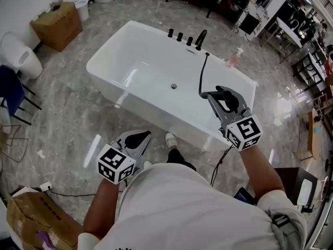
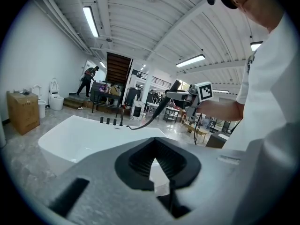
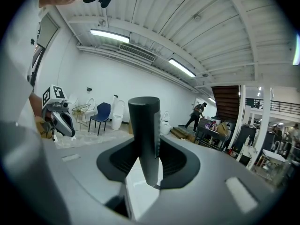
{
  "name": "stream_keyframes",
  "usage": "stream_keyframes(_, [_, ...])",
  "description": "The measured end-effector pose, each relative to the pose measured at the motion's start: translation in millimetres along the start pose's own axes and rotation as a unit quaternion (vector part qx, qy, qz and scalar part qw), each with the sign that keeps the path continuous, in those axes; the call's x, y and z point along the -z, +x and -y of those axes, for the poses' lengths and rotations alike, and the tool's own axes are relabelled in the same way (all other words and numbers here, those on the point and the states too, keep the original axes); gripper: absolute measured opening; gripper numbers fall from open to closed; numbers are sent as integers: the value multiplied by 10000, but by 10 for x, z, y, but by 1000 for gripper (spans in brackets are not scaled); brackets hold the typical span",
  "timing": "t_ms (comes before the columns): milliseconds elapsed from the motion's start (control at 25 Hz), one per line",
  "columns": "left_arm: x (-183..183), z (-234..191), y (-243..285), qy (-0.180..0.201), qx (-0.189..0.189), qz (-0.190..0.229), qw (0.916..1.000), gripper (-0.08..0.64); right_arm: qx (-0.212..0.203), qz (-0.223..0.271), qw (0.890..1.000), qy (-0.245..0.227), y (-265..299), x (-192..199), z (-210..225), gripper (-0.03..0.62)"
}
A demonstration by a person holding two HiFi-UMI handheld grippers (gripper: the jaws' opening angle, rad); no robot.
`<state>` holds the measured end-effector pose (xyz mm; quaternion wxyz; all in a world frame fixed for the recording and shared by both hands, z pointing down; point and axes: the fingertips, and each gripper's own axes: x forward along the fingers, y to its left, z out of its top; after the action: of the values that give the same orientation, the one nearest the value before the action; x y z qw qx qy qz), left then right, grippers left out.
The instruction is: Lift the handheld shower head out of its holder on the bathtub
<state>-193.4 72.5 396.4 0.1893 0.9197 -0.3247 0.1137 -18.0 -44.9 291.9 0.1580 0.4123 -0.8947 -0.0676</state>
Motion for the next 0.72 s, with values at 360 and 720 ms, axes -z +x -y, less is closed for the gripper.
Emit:
stream_keyframes(360, [-23,-49,-43,-7,-44,15,10000,6,27,-22,10000,88,-7,60,1,146])
stream_keyframes(720, [36,10,16,-14,9,-37,10000,6,18,-46,9999,98,-30,102,-8,146])
